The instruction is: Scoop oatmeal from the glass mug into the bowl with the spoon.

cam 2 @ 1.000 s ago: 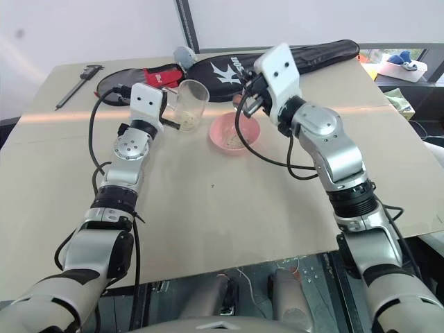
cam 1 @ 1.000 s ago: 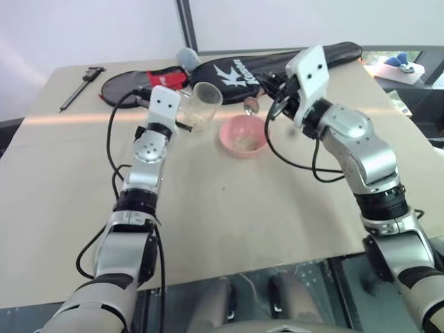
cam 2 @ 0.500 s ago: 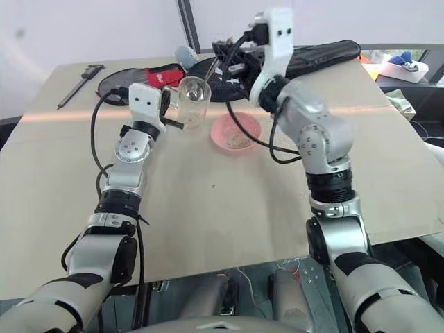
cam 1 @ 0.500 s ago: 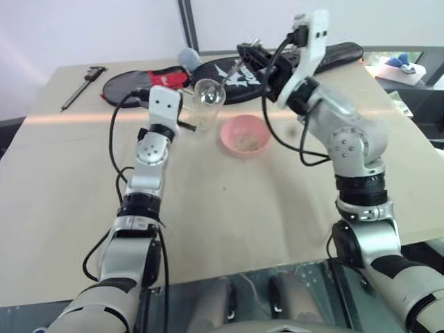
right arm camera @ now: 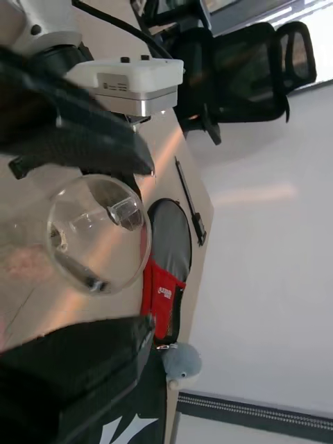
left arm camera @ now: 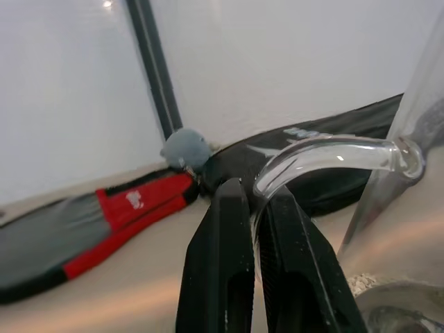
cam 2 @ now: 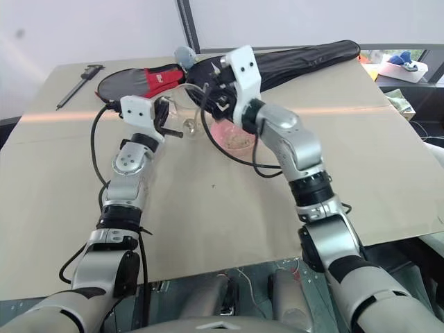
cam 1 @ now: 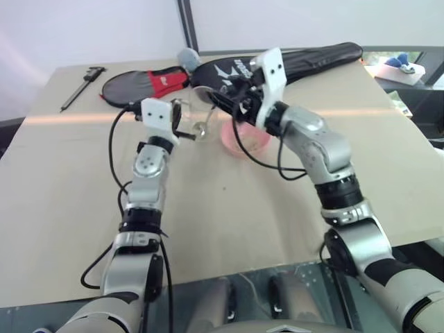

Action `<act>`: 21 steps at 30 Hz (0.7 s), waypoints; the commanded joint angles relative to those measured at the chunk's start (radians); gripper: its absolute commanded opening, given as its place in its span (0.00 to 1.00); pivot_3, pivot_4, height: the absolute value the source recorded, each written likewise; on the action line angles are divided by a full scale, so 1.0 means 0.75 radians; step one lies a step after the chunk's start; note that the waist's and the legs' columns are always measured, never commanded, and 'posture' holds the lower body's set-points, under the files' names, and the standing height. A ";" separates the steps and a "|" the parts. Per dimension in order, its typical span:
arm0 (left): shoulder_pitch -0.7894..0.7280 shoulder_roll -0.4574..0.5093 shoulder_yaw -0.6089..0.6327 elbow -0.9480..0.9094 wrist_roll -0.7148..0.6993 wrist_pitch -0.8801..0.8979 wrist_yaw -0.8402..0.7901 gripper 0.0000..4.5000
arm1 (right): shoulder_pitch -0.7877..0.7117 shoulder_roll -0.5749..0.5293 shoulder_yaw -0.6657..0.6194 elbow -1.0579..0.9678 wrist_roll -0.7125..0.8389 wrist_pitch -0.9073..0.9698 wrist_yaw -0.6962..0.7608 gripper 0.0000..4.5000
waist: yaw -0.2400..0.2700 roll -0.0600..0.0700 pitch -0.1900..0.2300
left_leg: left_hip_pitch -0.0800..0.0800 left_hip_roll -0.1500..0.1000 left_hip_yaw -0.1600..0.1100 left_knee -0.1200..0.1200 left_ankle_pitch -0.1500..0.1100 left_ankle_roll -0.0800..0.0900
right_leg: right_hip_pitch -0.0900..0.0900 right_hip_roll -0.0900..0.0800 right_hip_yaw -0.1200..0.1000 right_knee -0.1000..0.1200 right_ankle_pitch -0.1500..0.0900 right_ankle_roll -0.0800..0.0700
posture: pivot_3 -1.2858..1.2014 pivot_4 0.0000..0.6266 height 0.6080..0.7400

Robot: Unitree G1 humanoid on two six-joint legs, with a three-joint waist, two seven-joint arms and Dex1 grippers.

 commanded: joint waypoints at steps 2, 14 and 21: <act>0.088 0.022 0.124 -0.107 -0.107 0.037 -0.005 0.00 | 0.181 -0.203 -0.032 -0.365 0.039 -0.054 0.201 0.99 | 0.004 0.000 0.000 | 0.000 0.000 0.000 0.000 0.000 0.000 | 0.001 0.000 0.000 -0.001 0.000 0.000 | 0.52 0.24 1.00; 0.337 0.004 0.271 -0.220 -0.276 0.068 -0.073 0.00 | 0.928 -0.636 -0.308 -0.798 0.131 -0.316 0.530 0.99 | 0.056 -0.002 -0.001 | 0.003 0.002 -0.002 0.000 0.000 0.000 | 0.007 0.000 -0.001 -0.004 0.000 0.000 | 0.52 0.24 1.00; 0.354 0.004 0.296 -0.128 -0.296 0.042 -0.109 0.00 | 1.153 -0.687 -0.427 -0.841 0.132 -0.449 0.568 0.99 | 0.075 -0.004 -0.002 | 0.016 0.002 -0.002 -0.001 -0.001 0.001 | 0.020 0.000 -0.001 -0.006 0.000 0.000 | 0.52 0.24 1.00</act>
